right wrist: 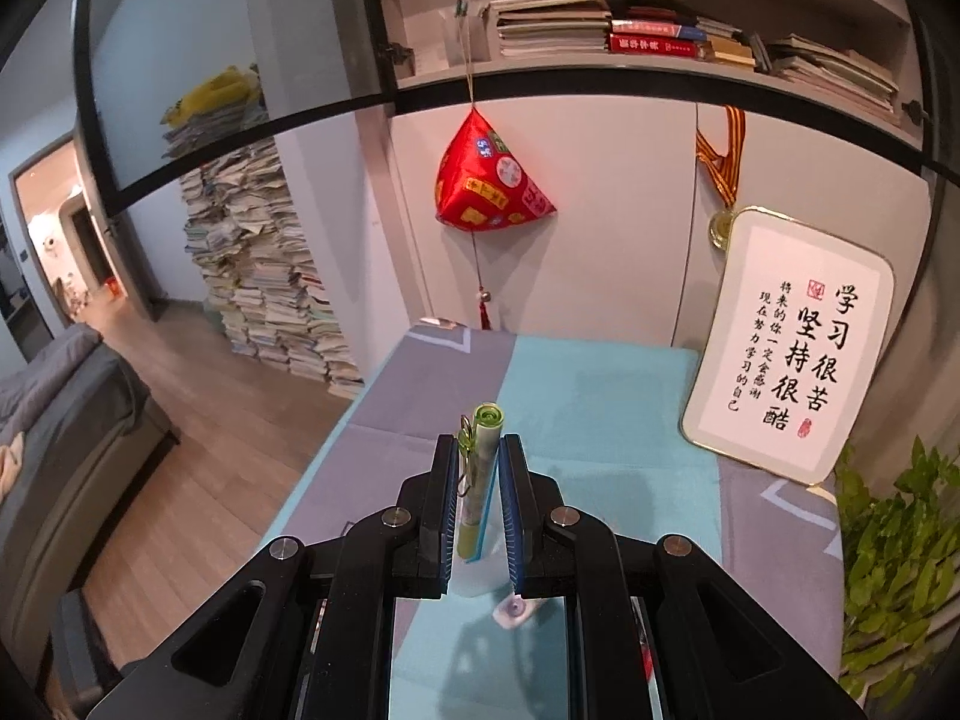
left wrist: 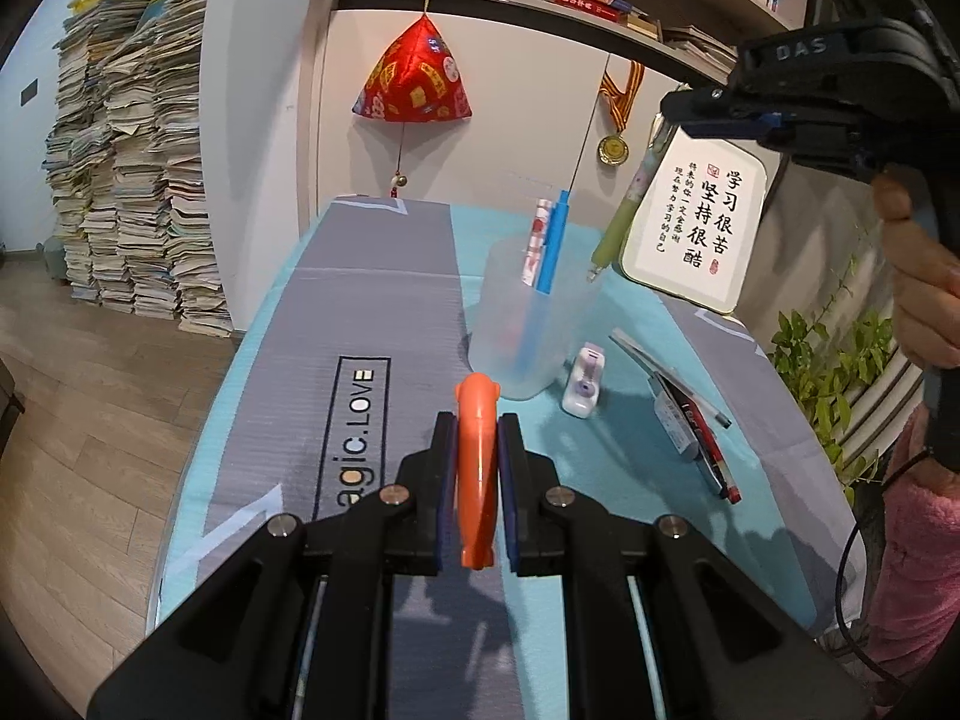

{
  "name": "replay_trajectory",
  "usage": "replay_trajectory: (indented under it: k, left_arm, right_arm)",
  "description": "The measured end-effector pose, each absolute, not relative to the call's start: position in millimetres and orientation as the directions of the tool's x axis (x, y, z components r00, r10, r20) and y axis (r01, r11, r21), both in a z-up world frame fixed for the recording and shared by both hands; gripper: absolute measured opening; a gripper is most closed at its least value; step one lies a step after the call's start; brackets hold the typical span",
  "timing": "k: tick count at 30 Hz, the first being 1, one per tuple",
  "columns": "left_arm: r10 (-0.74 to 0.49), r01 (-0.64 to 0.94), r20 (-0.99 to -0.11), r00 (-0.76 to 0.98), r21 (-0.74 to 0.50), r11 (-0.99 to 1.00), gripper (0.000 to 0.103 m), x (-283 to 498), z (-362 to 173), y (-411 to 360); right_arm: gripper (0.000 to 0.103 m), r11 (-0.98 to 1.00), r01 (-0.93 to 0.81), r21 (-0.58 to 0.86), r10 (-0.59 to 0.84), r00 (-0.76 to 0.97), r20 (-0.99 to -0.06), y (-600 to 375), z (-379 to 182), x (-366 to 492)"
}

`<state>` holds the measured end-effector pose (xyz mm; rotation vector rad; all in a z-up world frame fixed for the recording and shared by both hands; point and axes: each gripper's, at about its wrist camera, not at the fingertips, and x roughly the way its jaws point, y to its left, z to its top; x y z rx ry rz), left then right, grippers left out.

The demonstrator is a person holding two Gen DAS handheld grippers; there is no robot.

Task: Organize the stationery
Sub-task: 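Drop the green highlighter into the cup with the right tool while the left tool holds the orange marker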

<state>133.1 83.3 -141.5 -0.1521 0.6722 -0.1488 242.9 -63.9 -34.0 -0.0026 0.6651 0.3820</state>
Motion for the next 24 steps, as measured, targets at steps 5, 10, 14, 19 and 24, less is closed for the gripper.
replay_trajectory:
  k: [5,10,14,19,24]
  left_arm:
    - [-0.185,0.081,-0.608,0.772,-0.195,0.978,0.011,136,-142,87]
    - [-0.179,0.071,-0.613,0.769,-0.197,0.978,0.011,141,-144,91]
    - [-0.177,0.069,-0.617,0.767,-0.195,0.978,0.011,143,-145,93]
    - [-0.177,0.072,-0.619,0.765,-0.192,0.979,0.011,146,-146,94]
    - [-0.177,0.072,-0.626,0.760,-0.190,0.979,0.011,149,-147,93]
  right_arm:
    - [0.015,0.941,-0.326,0.093,0.312,0.727,-0.612,-56,-43,255]
    - [0.015,0.944,-0.318,0.082,0.293,0.704,-0.647,-50,-59,266]
    - [0.015,0.945,-0.315,0.088,0.288,0.674,-0.680,-48,-76,273]
    - [0.015,0.945,-0.314,0.097,0.286,0.644,-0.710,-48,-91,278]
    - [0.015,0.944,-0.314,0.100,0.285,0.626,-0.726,-48,-100,282]
